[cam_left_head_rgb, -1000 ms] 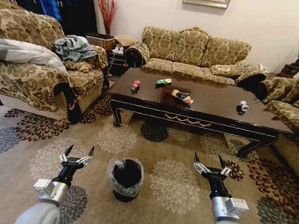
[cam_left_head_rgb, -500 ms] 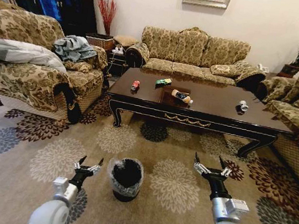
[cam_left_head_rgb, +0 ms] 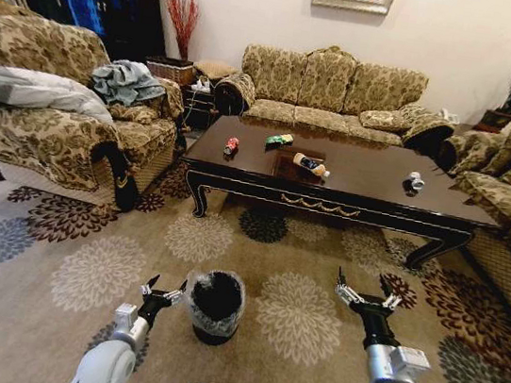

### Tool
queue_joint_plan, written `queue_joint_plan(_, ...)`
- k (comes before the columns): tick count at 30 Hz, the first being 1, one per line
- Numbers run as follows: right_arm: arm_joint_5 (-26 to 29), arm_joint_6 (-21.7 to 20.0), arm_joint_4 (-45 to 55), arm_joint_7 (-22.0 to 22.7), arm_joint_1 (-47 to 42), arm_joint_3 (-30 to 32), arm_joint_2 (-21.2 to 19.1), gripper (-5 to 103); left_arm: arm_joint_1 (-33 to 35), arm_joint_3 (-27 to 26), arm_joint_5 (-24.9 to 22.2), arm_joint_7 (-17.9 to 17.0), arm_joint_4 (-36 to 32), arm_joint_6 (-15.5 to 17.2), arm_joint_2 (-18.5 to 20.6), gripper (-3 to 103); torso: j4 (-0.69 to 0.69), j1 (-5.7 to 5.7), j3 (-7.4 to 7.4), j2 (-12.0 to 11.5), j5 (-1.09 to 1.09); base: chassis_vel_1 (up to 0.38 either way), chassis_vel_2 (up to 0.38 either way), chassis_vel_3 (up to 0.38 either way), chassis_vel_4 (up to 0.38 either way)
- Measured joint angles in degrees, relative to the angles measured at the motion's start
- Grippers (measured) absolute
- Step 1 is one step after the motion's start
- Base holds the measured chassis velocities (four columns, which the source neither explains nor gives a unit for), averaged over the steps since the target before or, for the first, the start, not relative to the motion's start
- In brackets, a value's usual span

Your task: Move to the front of the table and place the trash on the table into the trash bin.

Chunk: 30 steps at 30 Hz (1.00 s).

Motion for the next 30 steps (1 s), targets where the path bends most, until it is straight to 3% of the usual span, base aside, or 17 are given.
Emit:
queue_joint_plan(13, -0.63, -0.37, 0.0, 0.66, 0.35, -0.57, 0.01, 100, 0.62, -0.65, 0.49, 0.94, -0.38, 0.95, -0.14, 100, 0.0, -1.19, -1.91, -3.11, 0.0, 0.0, 0.0, 0.0, 0.0)
queue_joint_plan(30, -2.21, 0.33, -0.94, 1.64, 0.44, -1.65, 0.9, 100, 1.27, -0.94, 0.47, 1.47, 0.38, -0.2, -0.26, 100, 0.0, -2.54, -4.99, -7.54, 0.0, 0.0, 0.0, 0.0, 0.0)
